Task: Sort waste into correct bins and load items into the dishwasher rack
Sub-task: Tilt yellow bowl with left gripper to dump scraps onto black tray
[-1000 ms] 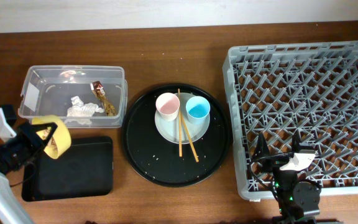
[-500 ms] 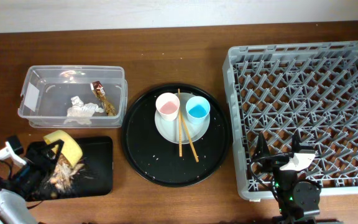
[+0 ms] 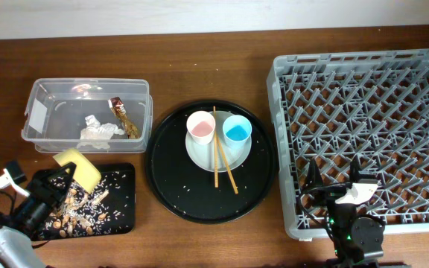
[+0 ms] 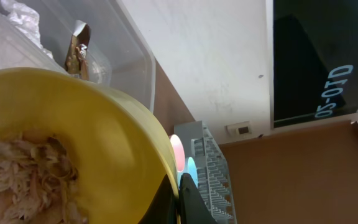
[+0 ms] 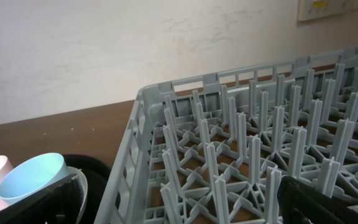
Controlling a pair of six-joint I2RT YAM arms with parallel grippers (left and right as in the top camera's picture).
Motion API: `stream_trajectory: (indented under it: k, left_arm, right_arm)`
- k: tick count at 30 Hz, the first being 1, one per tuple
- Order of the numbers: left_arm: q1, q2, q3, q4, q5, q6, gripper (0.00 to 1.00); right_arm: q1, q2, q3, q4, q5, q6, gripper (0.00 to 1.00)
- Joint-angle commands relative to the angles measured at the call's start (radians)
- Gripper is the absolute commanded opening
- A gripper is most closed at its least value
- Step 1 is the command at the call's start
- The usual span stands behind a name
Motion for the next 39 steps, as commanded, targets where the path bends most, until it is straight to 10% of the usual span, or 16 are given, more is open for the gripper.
stream_trajectory:
  k: [1, 39]
  left_arm:
    - [0.005, -0.002, -0.002, 0.006, 0.047, 0.020, 0.00]
    - [0.005, -0.002, -0.002, -0.074, 0.141, 0.019, 0.01]
  right_arm:
    - [-0.005, -0.006, -0.007, -0.004, 0.005, -0.002, 0.98]
    - [-0.005, -0.006, -0.007, -0.004, 0.005, -0.003, 0.98]
